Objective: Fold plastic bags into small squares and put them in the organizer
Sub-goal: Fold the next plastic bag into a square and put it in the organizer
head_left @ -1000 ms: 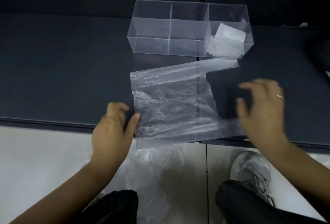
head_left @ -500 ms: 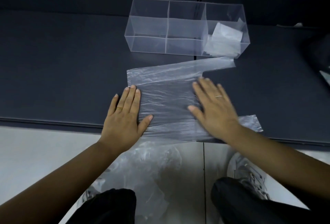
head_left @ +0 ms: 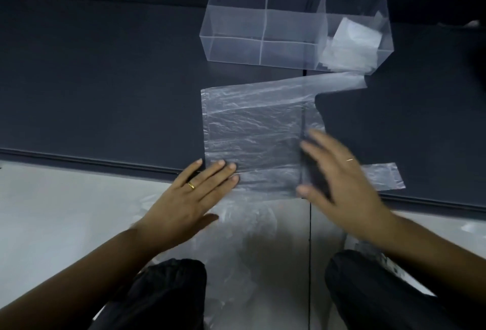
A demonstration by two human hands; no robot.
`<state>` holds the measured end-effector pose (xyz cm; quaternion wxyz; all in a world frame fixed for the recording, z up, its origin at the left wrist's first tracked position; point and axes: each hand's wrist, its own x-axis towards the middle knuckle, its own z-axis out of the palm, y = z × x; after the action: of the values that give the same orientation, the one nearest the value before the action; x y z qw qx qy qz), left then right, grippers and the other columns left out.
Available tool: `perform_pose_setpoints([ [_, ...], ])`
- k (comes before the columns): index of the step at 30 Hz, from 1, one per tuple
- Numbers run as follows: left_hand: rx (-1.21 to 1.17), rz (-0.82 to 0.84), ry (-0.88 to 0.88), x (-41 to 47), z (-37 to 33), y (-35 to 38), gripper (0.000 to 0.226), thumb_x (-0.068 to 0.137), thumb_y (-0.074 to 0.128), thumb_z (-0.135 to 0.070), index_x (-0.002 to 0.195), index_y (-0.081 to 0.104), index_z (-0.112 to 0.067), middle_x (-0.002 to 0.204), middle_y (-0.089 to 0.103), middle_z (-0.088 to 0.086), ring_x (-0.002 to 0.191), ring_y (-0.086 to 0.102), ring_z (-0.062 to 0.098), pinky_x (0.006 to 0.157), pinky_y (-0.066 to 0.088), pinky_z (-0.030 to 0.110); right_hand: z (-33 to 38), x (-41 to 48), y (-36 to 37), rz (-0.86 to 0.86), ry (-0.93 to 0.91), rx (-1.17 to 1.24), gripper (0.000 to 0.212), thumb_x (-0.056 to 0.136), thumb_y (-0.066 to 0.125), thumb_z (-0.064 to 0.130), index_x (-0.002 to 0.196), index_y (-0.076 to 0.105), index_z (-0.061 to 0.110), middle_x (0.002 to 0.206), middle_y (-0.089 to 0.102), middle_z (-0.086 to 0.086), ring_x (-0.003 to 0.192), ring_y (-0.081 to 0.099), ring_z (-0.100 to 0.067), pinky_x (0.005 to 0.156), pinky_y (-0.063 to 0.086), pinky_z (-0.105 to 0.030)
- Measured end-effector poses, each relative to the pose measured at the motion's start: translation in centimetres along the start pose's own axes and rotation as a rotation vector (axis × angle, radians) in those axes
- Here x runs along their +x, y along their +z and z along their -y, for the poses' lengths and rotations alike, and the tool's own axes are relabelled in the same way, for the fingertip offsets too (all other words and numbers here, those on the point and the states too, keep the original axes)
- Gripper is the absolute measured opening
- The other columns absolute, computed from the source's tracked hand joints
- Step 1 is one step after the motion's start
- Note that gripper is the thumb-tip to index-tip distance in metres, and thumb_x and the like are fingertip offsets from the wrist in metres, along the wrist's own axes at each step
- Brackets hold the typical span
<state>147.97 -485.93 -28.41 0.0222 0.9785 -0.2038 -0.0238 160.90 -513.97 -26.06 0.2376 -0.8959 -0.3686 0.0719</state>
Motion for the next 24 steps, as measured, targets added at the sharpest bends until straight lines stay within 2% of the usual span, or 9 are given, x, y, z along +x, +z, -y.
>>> perform_pose_setpoints([
  [2, -0.025, -0.11, -0.017, 0.3, 0.0, -0.3, 0.051, 0.091, 0.054, -0.023, 0.14, 0.046, -0.012, 0.148, 0.041, 0.007, 0.137, 0.039, 0.024, 0.112, 0.029, 0.046, 3.1, 0.3, 2.1, 0.125, -0.196, -0.053, 0.077, 0.086, 0.05, 0.064, 0.144, 0.039, 0.015, 0.156, 0.028, -0.006, 0.142, 0.024, -0.02, 0.117, 0.014, -0.034],
  [4, -0.108, -0.216, -0.02, 1.2, -0.4, -1.4, 0.037, 0.092, 0.055, -0.017, 0.128, 0.061, -0.012, 0.138, 0.054, 0.005, 0.13, 0.049, 0.023, 0.107, 0.039, 0.046, 4.9, 0.7, 3.7, 0.142, -0.289, -0.143, 0.074, 0.077, 0.071, 0.051, 0.136, 0.05, 0.011, 0.147, 0.042, -0.011, 0.134, 0.041, -0.026, 0.115, 0.024, -0.038],
  [7, -0.231, -0.264, -0.031, 2.0, -1.2, -3.0, 0.03, 0.094, 0.052, -0.024, 0.114, 0.071, -0.014, 0.124, 0.065, -0.001, 0.123, 0.055, 0.019, 0.103, 0.042, 0.041, 5.1, 1.3, 3.7, -0.017, -0.264, -0.16, 0.041, 0.074, 0.078, 0.024, 0.112, 0.069, 0.012, 0.121, 0.065, -0.006, 0.106, 0.064, -0.027, 0.096, 0.049, -0.039],
  [10, -0.534, -0.209, -0.214, 1.7, -0.6, -5.1, 0.032, 0.095, 0.048, -0.035, 0.11, 0.073, -0.021, 0.117, 0.067, -0.011, 0.121, 0.055, 0.006, 0.103, 0.039, 0.024, 3.2, 0.8, 1.5, -0.15, -0.205, -0.119, 0.01, 0.08, 0.069, 0.015, 0.088, 0.075, 0.013, 0.094, 0.072, 0.0, 0.083, 0.068, -0.023, 0.079, 0.046, -0.033],
  [12, -0.838, -0.14, -0.429, 1.2, 0.3, -6.8, 0.023, 0.092, 0.054, -0.04, 0.104, 0.073, -0.035, 0.11, 0.068, -0.022, 0.112, 0.056, -0.008, 0.094, 0.041, 0.01, 1.3, 0.0, -0.7, -0.112, -0.101, -0.117, 0.008, 0.081, 0.068, 0.014, 0.084, 0.075, 0.012, 0.086, 0.072, 0.001, 0.077, 0.068, -0.022, 0.074, 0.046, -0.032],
  [14, -1.059, -0.098, -0.554, 0.7, 1.4, -7.9, 0.02, 0.081, 0.06, -0.037, 0.093, 0.074, -0.044, 0.098, 0.07, -0.026, 0.097, 0.063, -0.01, 0.08, 0.043, 0.002, -0.4, -1.1, -3.1, -0.028, 0.008, -0.082, 0.006, 0.085, 0.068, 0.014, 0.082, 0.073, 0.013, 0.082, 0.072, 0.002, 0.075, 0.068, -0.021, 0.072, 0.046, -0.032],
  [18, -1.181, 0.021, -0.61, 0.3, 3.7, -8.9, 0.019, 0.075, 0.062, -0.042, 0.086, 0.077, -0.039, 0.092, 0.075, -0.012, 0.09, 0.068, 0.0, 0.074, 0.047, 0.005, -2.4, -2.3, -7.3, 0.146, 0.24, 0.193, 0.01, 0.081, 0.065, 0.033, 0.073, 0.068, 0.038, 0.077, 0.07, 0.022, 0.077, 0.064, 0.008, 0.071, 0.041, -0.005],
  [21, -1.223, 0.083, -0.629, 0.6, 4.8, -9.5, 0.027, 0.077, 0.06, -0.049, 0.09, 0.077, -0.032, 0.095, 0.075, -0.009, 0.094, 0.068, 0.002, 0.08, 0.048, 0.013, -4.7, -1.2, -8.7, 0.086, 0.334, 0.486, 0.013, 0.076, 0.063, 0.037, 0.079, 0.074, 0.03, 0.081, 0.074, 0.011, 0.077, 0.065, 0.006, 0.076, 0.042, -0.002],
  [24, -1.269, -0.041, -0.734, 1.9, 5.9, -9.5, 0.029, 0.073, 0.065, -0.049, 0.09, 0.077, -0.03, 0.095, 0.075, -0.007, 0.093, 0.069, 0.004, 0.085, 0.043, 0.022, -6.9, 0.9, -8.7, 0.0, 0.435, 0.62, 0.019, 0.077, 0.064, 0.035, 0.081, 0.075, 0.02, 0.082, 0.074, 0.007, 0.079, 0.063, 0.001, 0.08, 0.043, -0.004],
])
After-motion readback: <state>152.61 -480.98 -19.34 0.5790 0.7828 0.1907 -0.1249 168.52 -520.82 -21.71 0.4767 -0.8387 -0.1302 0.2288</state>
